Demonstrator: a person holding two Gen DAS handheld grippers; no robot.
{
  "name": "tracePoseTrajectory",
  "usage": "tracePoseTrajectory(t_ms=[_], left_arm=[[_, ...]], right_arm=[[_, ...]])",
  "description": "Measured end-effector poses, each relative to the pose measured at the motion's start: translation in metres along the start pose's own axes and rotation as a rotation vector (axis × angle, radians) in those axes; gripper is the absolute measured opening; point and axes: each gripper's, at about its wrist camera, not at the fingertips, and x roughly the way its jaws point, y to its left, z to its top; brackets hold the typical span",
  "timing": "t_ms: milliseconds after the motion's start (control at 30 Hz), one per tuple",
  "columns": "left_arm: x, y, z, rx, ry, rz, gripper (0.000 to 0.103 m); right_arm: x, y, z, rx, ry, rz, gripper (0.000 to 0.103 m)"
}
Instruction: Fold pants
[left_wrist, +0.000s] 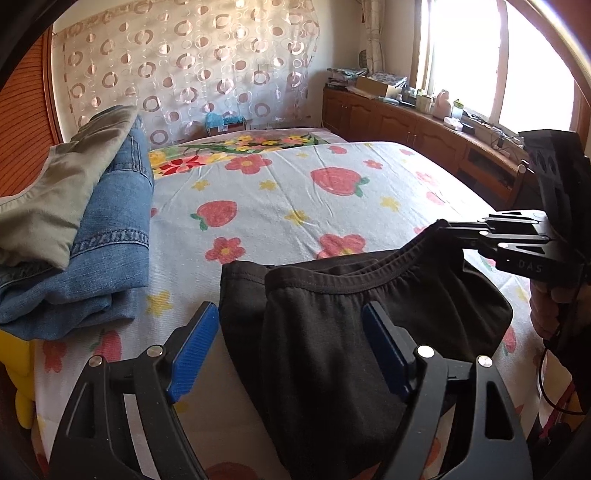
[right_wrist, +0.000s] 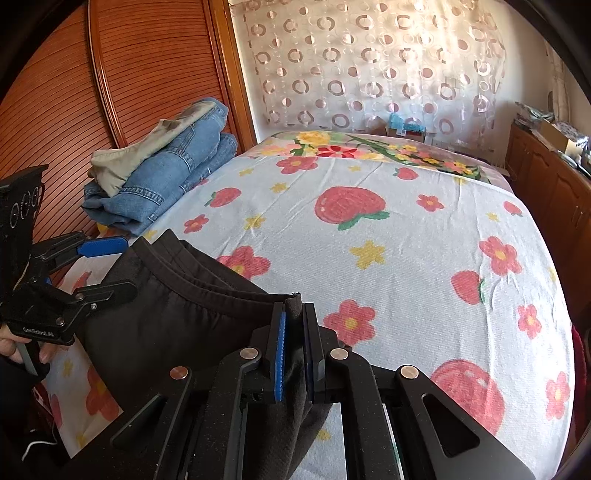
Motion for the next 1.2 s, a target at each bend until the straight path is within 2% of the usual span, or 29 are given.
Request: tracePoseTrajectory(t_ms=[67, 167, 233, 333, 367, 400, 767, 1067, 1133, 1200], left_arm=[[0.0, 0.0, 0.0, -0.001, 0.001, 0.001, 0.081], [0.001, 0.001, 0.0, -0.007, 0.003, 0.001, 0.081], [0.0, 0.002, 0.0, -0.014, 0.005, -0.001, 0.081], [0.002, 0.005, -0.001, -0.032, 0.012, -0.007, 0.081], [0.002, 0.007, -0.001, -0.038, 0.012, -0.009, 0.081], [0.002, 0.008, -0.001, -0.045, 0.013, -0.01, 0.081], [0.006, 0.024, 0.001, -0.094, 0.021, -0.001, 0.081], [0.028, 0.035, 0.007, -0.123, 0.061, -0.036, 0.08], [0.03, 0.036, 0.008, -0.12, 0.065, -0.043, 0.076], [0.033, 0.036, 0.009, -0.118, 0.069, -0.06, 0.067]], right_arm=[[-0.003, 0.0, 0.0, 0.001, -0.004, -0.001, 0.007], [-0.01, 0.001, -0.002, -0.002, -0.011, -0.023, 0.019], [-0.016, 0.001, -0.004, -0.002, -0.018, -0.035, 0.021], [-0.026, 0.001, -0.009, 0.005, -0.022, -0.033, 0.039], [-0.028, 0.0, -0.011, 0.008, -0.025, -0.032, 0.048], [-0.031, 0.0, -0.014, 0.011, -0.027, -0.03, 0.052], [-0.049, -0.008, -0.038, 0.056, 0.017, -0.05, 0.052], [-0.039, -0.005, -0.033, 0.069, 0.037, -0.041, 0.052], [-0.033, -0.006, -0.028, 0.07, 0.042, -0.043, 0.052], [-0.028, -0.007, -0.024, 0.068, 0.044, -0.052, 0.052]])
